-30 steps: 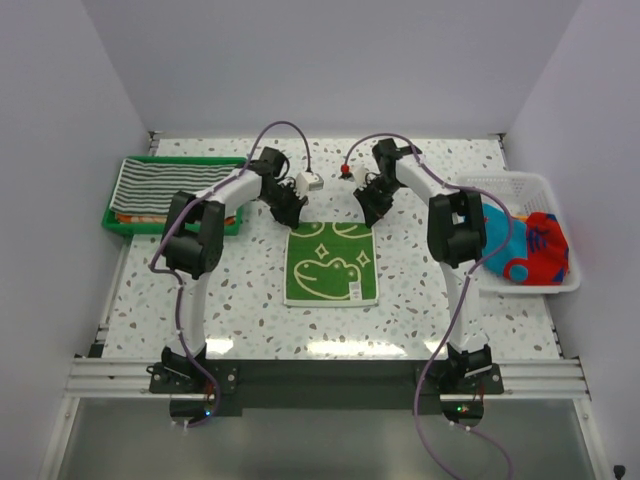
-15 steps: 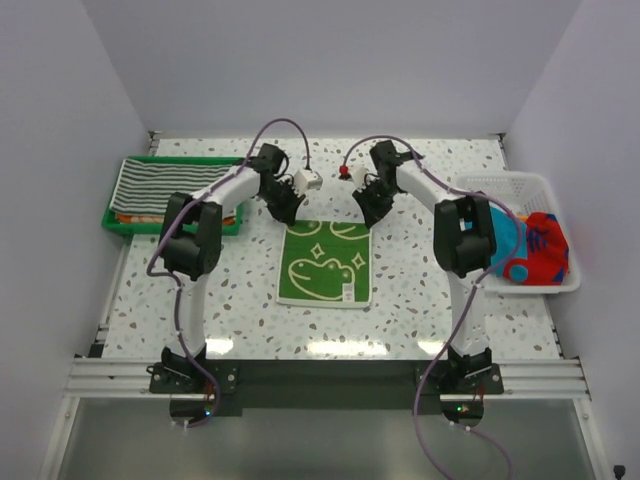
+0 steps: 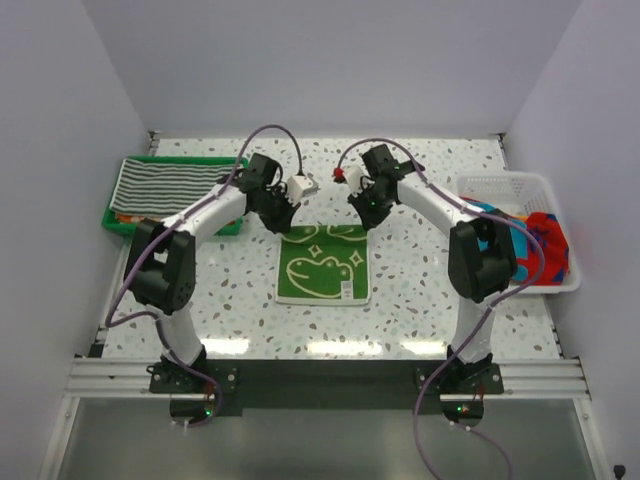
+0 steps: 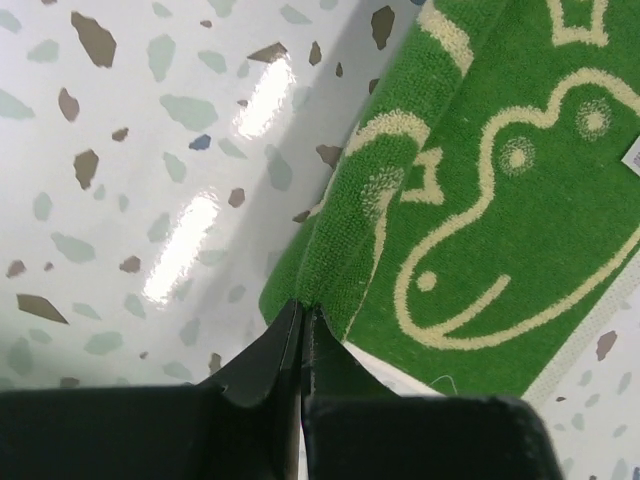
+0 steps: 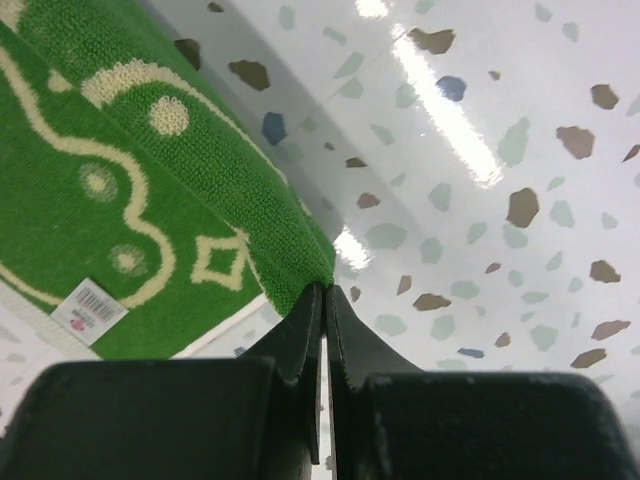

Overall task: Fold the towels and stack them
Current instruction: Fold the towel

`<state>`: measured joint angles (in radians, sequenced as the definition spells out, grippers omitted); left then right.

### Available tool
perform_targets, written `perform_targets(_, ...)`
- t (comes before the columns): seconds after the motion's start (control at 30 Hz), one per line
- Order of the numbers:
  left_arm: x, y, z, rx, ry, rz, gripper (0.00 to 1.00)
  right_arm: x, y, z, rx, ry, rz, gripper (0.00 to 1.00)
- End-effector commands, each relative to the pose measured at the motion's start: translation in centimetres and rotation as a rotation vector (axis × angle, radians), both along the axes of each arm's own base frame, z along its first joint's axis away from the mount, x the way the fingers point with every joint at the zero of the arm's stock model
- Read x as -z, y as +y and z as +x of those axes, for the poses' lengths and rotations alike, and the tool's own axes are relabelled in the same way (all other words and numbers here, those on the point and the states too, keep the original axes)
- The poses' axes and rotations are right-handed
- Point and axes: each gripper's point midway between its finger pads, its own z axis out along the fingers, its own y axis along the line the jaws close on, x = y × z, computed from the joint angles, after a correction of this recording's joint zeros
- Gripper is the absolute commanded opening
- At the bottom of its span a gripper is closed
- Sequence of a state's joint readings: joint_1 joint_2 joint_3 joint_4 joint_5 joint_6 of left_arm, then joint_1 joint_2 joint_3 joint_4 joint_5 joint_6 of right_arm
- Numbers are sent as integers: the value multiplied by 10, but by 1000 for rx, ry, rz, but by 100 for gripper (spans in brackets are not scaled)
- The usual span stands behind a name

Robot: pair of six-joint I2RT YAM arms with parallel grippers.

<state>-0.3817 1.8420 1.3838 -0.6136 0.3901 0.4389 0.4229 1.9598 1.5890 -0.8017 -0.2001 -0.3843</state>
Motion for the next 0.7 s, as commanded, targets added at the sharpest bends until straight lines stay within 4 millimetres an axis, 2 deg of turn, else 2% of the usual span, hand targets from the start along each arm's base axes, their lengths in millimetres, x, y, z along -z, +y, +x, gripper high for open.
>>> perform_targets(0.0, -26, -2, -7, -97, -37, -67, 0, -22, -1, -17, 60, -25, 10, 0)
perform_targets(0.07, -23, -1, -17, -125, -21, -73, 0, -23, 0, -28, 102, -5, 24, 0)
perform_targets(0.1, -29, 0, -22, -149, -24, -83, 0, -15, -4, -38, 117, 25, 17, 0)
perform_targets(0.13, -22, 4, -28, -172, -14, -71, 0, -19, -4, -43, 151, 26, 30, 0)
perform_targets(0.17, -20, 4, -33, -180, 1, -76, 0, -11, -8, -53, 164, 56, 19, 0)
perform_targets(0.2, -25, 4, -37, -191, -4, -85, 0, -11, -9, -58, 176, 64, 23, 0)
perform_targets(0.27, -19, 9, -46, -226, 11, -79, 0, -14, -9, -66, 209, 68, 50, 0)
perform_targets(0.3, -23, 10, -50, -234, 6, -88, 0, -7, -12, -76, 219, 94, 47, 0)
perform_targets(0.33, -17, 13, -55, -252, 19, -81, 0, -6, -11, -79, 238, 101, 60, 0)
perform_targets(0.4, -18, 16, -62, -283, 33, -87, 0, -4, -11, -92, 242, 125, 83, 0)
perform_targets(0.53, -7, 20, -83, -322, 117, -82, 0, 0, -13, -103, 262, 147, 93, 0)
perform_targets(0.67, -5, 23, -92, -359, 143, -86, 0, -5, -11, -105, 270, 140, 113, 0)
